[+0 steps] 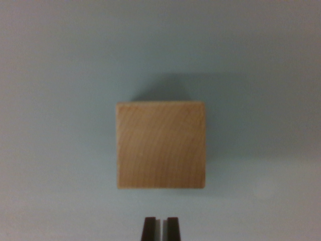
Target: Push wooden cube
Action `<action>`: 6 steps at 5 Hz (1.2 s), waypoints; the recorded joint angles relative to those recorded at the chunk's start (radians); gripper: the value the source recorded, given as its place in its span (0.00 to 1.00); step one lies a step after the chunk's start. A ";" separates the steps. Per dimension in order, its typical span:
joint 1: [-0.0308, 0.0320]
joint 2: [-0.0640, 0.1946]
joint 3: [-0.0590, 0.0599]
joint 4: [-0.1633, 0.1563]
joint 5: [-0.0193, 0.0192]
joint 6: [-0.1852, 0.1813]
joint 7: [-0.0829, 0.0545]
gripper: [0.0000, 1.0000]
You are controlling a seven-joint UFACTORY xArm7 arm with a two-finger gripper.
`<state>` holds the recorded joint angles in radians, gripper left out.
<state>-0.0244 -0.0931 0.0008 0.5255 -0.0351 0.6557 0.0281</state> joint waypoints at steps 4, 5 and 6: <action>-0.0003 -0.004 0.001 -0.053 -0.0003 -0.043 0.004 0.00; -0.0003 -0.004 0.001 -0.053 -0.0003 -0.043 0.004 0.00; -0.0004 -0.006 0.001 -0.074 -0.0005 -0.060 0.005 0.00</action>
<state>-0.0248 -0.0989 0.0019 0.4513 -0.0355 0.5960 0.0331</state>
